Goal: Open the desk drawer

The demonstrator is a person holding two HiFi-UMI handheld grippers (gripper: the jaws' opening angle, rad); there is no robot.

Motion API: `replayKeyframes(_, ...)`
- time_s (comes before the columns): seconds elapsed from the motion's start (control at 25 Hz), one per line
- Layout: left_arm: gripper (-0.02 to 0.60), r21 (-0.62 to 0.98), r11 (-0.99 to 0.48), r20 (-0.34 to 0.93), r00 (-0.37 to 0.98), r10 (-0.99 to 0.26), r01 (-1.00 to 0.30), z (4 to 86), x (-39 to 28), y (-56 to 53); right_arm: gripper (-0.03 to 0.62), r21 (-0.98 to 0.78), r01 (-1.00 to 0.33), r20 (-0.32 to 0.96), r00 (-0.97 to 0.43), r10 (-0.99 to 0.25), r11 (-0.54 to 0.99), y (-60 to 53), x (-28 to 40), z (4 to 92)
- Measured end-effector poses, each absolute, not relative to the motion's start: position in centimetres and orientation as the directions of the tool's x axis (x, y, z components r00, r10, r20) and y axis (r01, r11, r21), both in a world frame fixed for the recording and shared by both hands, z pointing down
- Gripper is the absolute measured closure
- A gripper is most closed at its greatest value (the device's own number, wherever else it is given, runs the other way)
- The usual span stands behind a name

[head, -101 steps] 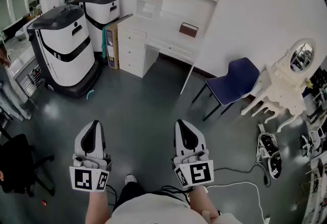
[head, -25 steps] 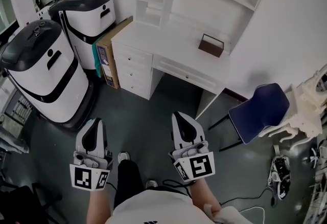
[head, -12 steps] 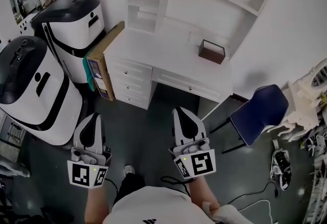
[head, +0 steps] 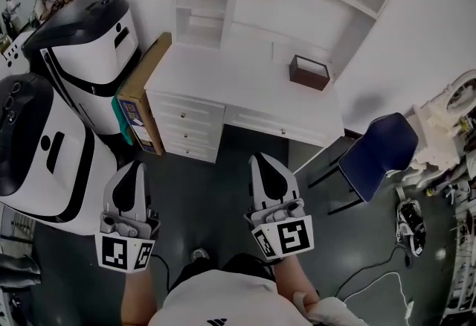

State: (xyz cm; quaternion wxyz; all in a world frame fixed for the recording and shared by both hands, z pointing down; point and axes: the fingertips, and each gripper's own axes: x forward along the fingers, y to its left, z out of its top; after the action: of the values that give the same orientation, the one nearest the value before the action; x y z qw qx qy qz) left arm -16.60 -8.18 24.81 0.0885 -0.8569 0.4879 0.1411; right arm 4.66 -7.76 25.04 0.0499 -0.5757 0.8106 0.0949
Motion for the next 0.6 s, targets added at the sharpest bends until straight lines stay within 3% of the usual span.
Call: replayKeyframes(0.6,0.577,0.041,-0.562,-0.29,0.528,-0.798,-0.826,27.6,-16.2,-15.5,0.592,0.101,-0.959,-0.133,-0.279,-0.951,0.267,-13.4,5.1,27.2)
